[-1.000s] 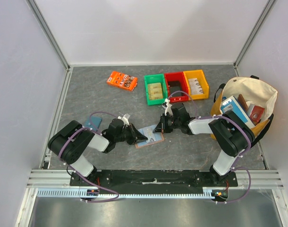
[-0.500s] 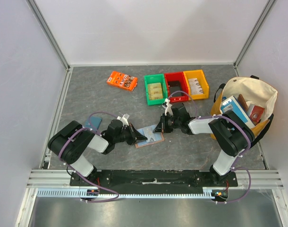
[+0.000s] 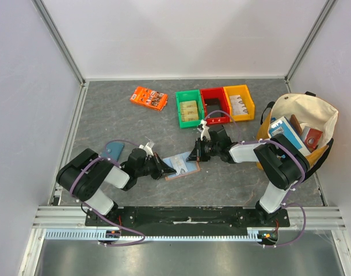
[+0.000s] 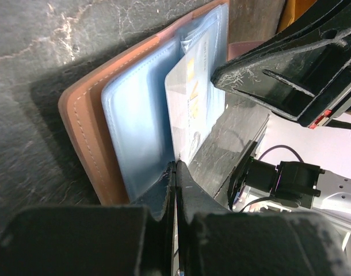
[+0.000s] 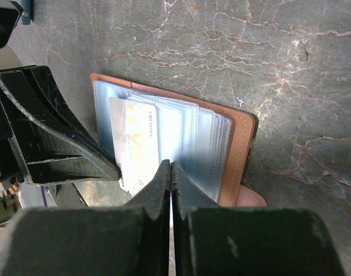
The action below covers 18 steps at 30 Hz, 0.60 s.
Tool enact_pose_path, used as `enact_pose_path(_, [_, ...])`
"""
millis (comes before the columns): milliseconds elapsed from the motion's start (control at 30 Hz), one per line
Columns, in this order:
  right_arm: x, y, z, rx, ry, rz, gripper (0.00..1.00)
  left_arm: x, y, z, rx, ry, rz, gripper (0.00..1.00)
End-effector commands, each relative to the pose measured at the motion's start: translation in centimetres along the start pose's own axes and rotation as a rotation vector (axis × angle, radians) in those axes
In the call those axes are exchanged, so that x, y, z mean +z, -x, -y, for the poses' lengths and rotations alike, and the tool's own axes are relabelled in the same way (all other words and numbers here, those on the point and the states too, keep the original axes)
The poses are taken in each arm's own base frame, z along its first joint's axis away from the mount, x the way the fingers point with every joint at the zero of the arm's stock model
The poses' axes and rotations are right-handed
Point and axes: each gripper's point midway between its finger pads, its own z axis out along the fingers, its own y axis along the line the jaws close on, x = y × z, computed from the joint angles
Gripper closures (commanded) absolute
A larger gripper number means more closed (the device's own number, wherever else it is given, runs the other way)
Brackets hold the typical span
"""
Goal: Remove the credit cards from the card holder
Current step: Remove the credit card from the card holder.
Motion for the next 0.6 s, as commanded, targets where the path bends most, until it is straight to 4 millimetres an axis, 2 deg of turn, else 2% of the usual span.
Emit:
enact_pose_path(0, [-0.5,-4.3,6.8,0.045,-0.26,-0.111,1.0,-0.4,-0.4,0.1,0.015,-0.011,-0.016,0.98])
enact_pose_path(133, [-0.8,-3.4,5.6,0.016,-0.215,-0.087,1.0,-0.2,-0.1,0.7,0.022,-0.023,-0.015,0.98])
enact_pose_path(267, [-1.5,-1.3,3.1,-0.032,-0.143,-0.022,1.0,0.0,0.0,0.8,0.03,-0.019,-0.017,0.98])
enact_pose_path(367, [-1.9,-0.2,2.1,-0.058,-0.124,0.005,1.0,-0.1,0.0,0.6,0.028,-0.01,-0.016,0.98])
enact_pose_path(500, [-1.8,-0.2,1.9,-0.076,-0.114,-0.016,1.0,-0.3,-0.1,0.2,0.027,0.009,-0.012,0.98])
enact_pose_path(567, [-1.8,0.0,0.8,-0.095,-0.068,-0.012,1.0,-0.3,-0.1,0.2,0.029,0.008,-0.015,0.98])
